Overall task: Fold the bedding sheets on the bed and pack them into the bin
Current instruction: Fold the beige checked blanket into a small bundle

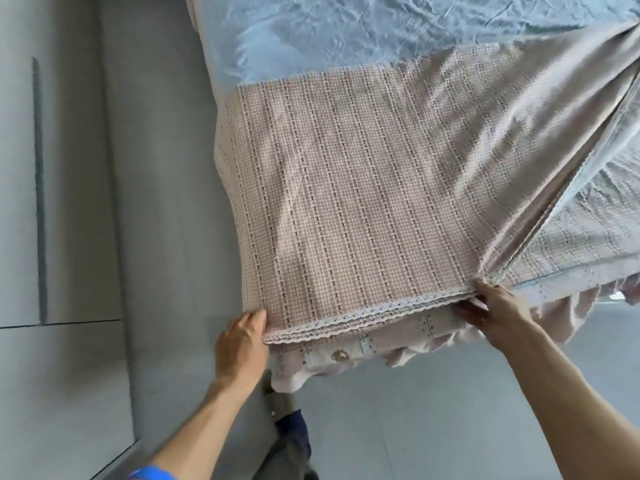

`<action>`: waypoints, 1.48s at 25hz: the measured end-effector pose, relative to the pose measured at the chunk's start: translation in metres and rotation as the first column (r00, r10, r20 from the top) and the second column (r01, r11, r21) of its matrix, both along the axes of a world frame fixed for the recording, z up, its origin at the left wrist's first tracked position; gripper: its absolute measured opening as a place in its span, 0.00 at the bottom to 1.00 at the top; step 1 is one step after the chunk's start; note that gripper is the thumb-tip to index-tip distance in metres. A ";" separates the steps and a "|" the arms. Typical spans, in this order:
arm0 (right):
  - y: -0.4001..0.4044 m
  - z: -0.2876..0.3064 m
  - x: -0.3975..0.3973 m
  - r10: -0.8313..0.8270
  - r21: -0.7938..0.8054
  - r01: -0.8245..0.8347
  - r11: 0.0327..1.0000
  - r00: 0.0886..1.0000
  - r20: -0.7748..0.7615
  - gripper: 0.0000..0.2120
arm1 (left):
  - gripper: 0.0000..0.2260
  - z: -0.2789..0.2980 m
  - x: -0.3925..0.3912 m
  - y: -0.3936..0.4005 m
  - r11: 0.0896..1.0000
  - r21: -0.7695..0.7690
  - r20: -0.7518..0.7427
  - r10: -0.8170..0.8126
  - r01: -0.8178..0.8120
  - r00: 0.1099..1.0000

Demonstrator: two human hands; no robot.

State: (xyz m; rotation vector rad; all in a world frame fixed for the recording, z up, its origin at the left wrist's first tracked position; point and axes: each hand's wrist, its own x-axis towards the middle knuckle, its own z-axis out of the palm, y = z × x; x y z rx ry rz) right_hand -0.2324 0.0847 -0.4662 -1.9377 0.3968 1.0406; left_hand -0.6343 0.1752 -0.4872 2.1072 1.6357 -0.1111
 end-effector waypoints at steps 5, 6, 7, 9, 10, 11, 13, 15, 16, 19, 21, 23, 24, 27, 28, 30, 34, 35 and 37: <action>0.024 0.005 0.027 0.207 -0.157 -0.200 0.967 0.978 0.028 0.13 | 0.18 0.006 0.014 -0.005 0.999 -0.007 -0.052 0.043 -0.043 0.998; 0.030 0.004 0.029 0.232 -0.186 -0.214 0.959 0.969 0.086 0.11 | 0.19 0.007 0.016 -0.005 0.999 -0.009 -0.088 0.047 -0.048 0.995; 0.035 0.005 0.029 0.265 -0.193 -0.242 0.951 0.959 0.105 0.09 | 0.19 0.007 0.016 -0.007 0.999 -0.008 -0.106 0.036 -0.037 0.994; 0.033 0.005 0.023 0.302 -0.181 -0.279 0.943 0.946 0.117 0.05 | 0.18 0.013 0.015 -0.018 0.996 -0.081 -0.188 0.022 -0.038 0.982; 0.025 0.003 0.025 0.294 -0.169 -0.274 0.947 0.949 0.111 0.05 | 0.16 0.015 0.020 -0.022 0.988 -0.134 -0.251 0.036 -0.072 0.967; 0.019 0.001 0.027 0.296 -0.150 -0.281 0.948 0.951 0.088 0.06 | 0.13 0.014 0.026 -0.023 0.976 -0.172 -0.311 0.076 -0.135 0.947; 0.007 0.007 0.037 0.358 -0.118 -0.356 0.927 0.934 -0.001 0.09 | 0.09 0.022 0.043 -0.026 0.944 -0.190 -0.393 0.179 -0.270 0.902; 0.003 0.022 0.060 0.527 -0.087 -0.531 0.843 0.847 -0.072 0.14 | 0.08 0.037 0.073 -0.027 0.909 -0.156 -0.426 0.292 -0.388 0.856; 0.003 0.028 0.070 0.605 -0.087 -0.611 0.787 0.791 -0.089 0.16 | 0.10 0.048 0.088 -0.027 0.900 -0.117 -0.421 0.338 -0.420 0.842; -0.001 0.043 0.134 0.665 -0.090 -0.666 0.740 0.745 -0.046 0.13 | 0.12 0.082 0.178 -0.025 0.923 -0.001 -0.242 0.372 -0.384 0.896; 0.002 0.050 0.181 0.660 -0.155 -0.644 0.749 0.745 0.097 0.07 | 0.09 0.095 0.262 -0.018 0.961 -0.015 -0.094 0.273 -0.276 0.957; 0.012 0.055 0.224 0.639 -0.191 -0.610 0.769 0.738 0.218 0.04 | 0.06 0.099 0.351 -0.010 0.989 -0.053 0.045 0.137 -0.135 0.989; 0.018 0.055 0.246 0.629 -0.194 -0.598 0.777 0.734 0.257 0.04 | 0.04 0.098 0.395 -0.005 0.996 -0.058 0.117 0.071 -0.064 0.991; 0.031 0.062 0.302 0.683 -0.245 -0.638 0.730 0.667 0.297 0.10 | 0.10 0.087 0.513 0.012 0.987 -0.111 0.180 -0.098 0.119 0.979; 0.032 0.064 0.323 0.766 -0.340 -0.686 0.643 0.565 0.309 0.13 | 0.13 0.083 0.547 0.018 0.976 -0.136 0.163 -0.147 0.170 0.976; 0.028 0.068 0.369 0.938 -0.635 -0.692 0.343 0.220 0.268 0.20 | 0.20 0.076 0.612 0.032 0.956 -0.176 0.144 -0.211 0.235 0.967; 0.034 0.063 0.438 0.998 -0.617 -0.786 0.028 -0.011 0.060 0.37 | 0.29 0.060 0.700 0.061 0.958 -0.234 0.225 -0.115 0.168 0.968; 0.035 0.059 0.449 0.998 -0.550 -0.835 0.004 -0.030 0.053 0.39 | 0.31 0.051 0.719 0.068 0.940 -0.329 0.266 -0.002 0.093 0.964; 0.035 0.051 0.477 0.995 -0.432 -0.901 0.035 -0.010 0.103 0.34 | 0.35 0.041 0.760 0.075 0.852 -0.519 0.347 0.284 -0.070 0.894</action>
